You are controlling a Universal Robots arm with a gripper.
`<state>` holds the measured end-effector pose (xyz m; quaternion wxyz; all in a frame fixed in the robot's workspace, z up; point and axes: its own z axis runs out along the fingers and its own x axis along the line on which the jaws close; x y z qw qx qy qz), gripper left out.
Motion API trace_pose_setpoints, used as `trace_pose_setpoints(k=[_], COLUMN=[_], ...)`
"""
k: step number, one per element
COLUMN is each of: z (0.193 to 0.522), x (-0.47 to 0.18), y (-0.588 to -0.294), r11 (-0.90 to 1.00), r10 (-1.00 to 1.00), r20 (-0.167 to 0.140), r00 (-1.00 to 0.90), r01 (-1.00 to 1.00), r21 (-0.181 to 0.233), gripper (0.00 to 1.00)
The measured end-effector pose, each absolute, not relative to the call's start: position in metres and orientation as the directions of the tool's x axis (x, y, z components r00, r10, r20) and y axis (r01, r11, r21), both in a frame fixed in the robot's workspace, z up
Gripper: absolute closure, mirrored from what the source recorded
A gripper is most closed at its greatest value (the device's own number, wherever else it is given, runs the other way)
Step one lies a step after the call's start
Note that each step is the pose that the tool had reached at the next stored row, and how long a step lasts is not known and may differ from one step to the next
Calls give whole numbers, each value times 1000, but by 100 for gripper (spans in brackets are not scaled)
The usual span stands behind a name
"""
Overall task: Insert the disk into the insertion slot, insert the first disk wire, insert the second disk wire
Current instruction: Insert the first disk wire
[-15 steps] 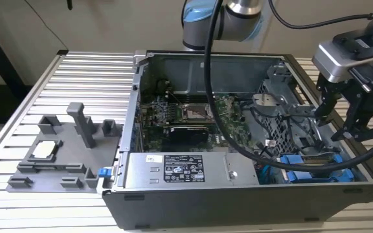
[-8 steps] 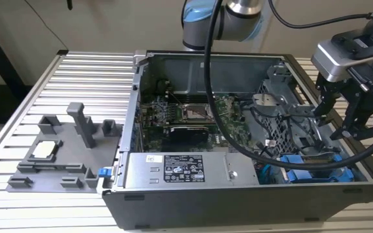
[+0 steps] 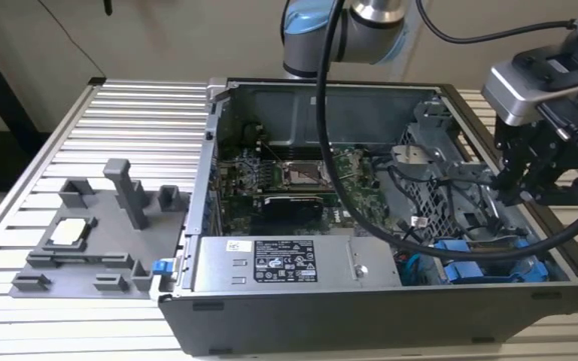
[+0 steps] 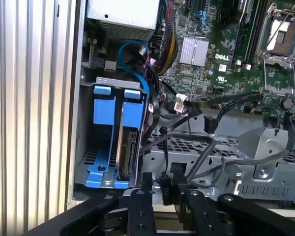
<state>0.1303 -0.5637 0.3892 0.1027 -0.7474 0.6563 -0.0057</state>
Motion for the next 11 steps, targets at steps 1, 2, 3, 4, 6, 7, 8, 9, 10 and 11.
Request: trace_pose_setpoints(k=[1,2,3,4,6,7,8,9,10,11], z=[389,389,389,389,389,389,389,389,389,389], x=[130,130,130,130,130,130,130,130,131,132], y=[-563,-563,-562,-562,-562,-562,-562,-562,-562,-562], r11=[-117,-117,-117,-117,-117,-117,-117,-117,-118,-118], r10=[-982,-982,-982,-982,-982,-982,-982,-982,-982,-982], r20=[-126,-126,-126,-126,-126,-126,-126,-126,-126,-126], r00=[138,138,138,138,138,138,138,138,139,138], r01=[-980,-980,-980,-980,-980,-980,-980,-980,-980,-980], r21=[-161,-161,-161,-161,-161,-161,-161,-161,-161,-158], gripper=[72,78,81,81,81,81,81,81,81,81])
